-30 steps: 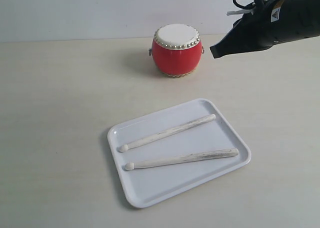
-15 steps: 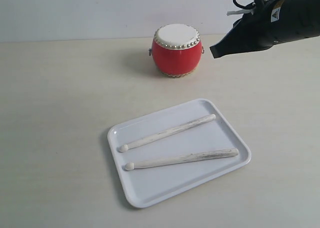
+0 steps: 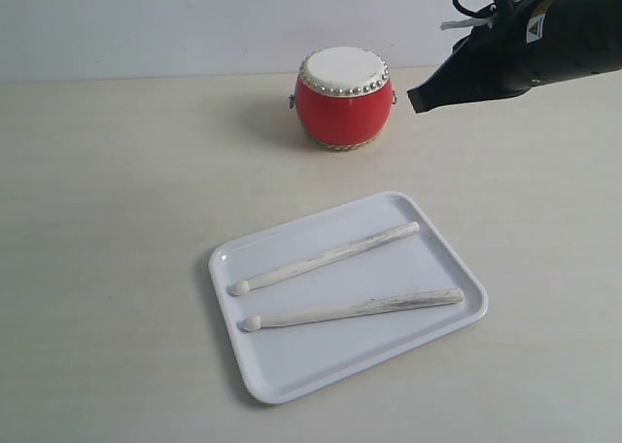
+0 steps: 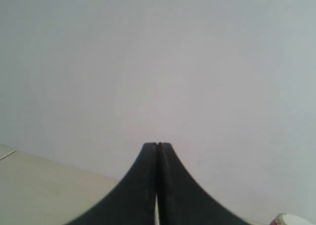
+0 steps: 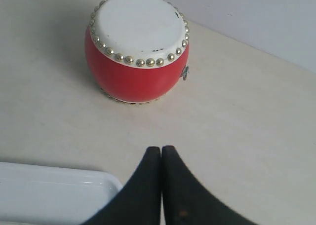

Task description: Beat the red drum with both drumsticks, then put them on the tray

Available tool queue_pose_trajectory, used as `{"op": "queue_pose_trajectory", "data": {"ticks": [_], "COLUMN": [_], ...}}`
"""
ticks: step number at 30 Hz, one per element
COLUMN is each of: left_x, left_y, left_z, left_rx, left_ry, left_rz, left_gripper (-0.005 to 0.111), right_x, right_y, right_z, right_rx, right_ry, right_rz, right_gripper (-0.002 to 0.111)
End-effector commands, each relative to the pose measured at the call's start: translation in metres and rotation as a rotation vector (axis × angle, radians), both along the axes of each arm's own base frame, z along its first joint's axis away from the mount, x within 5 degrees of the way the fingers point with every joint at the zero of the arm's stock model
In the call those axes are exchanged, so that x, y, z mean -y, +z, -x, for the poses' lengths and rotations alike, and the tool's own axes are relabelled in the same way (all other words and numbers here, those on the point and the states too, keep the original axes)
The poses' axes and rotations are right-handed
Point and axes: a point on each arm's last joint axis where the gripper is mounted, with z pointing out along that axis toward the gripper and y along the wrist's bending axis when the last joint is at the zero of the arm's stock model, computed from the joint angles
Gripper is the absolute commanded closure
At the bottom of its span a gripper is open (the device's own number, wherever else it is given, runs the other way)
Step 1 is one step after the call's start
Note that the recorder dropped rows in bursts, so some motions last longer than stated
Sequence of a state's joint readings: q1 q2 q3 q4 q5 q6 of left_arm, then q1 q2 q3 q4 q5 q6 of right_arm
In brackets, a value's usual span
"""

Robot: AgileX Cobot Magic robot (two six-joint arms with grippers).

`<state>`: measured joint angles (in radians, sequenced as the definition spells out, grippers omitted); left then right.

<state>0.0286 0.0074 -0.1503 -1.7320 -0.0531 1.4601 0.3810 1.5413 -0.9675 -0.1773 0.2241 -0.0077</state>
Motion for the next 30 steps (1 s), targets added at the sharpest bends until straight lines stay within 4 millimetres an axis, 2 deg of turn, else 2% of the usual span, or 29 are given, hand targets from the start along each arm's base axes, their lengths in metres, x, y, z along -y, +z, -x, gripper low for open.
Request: {"op": "queue_pose_trajectory", "data": {"ticks": [1, 8, 12, 14, 17, 20, 30], "left_x": [0.003, 0.009, 0.018, 0.017, 0.007, -0.001, -0.001], "left_y": [-0.005, -0.006, -0.015, -0.023, -0.034, -0.040, -0.074], "left_z": [-0.001, -0.002, -0.003, -0.004, -0.004, -0.005, -0.009], "left_rx": [-0.008, -0.009, -0.092, -0.189, -0.308, -0.329, -0.432], "left_ry": [-0.039, -0.099, -0.172, -0.174, -0.080, 0.009, 0.007], "left_rz": [0.000, -0.031, -0.209, -0.176, -0.077, -0.005, -0.040], "left_gripper": [0.107, 0.107, 0.107, 0.107, 0.107, 0.107, 0.107], "right_x": [0.002, 0.002, 0.002, 0.002, 0.002, 0.002, 0.002], "right_y": [0.001, 0.002, 0.002, 0.002, 0.002, 0.002, 0.002], "right_z": [0.000, 0.000, 0.000, 0.000, 0.000, 0.000, 0.000], "right_rx": [0.006, 0.008, 0.008, 0.008, 0.008, 0.008, 0.008], "right_ry": [-0.011, -0.010, -0.010, -0.010, -0.010, -0.010, -0.010], "right_rz": [-0.014, -0.015, -0.015, -0.015, -0.015, -0.015, -0.015], "right_gripper": [0.108, 0.108, 0.108, 0.108, 0.108, 0.108, 0.108]}}
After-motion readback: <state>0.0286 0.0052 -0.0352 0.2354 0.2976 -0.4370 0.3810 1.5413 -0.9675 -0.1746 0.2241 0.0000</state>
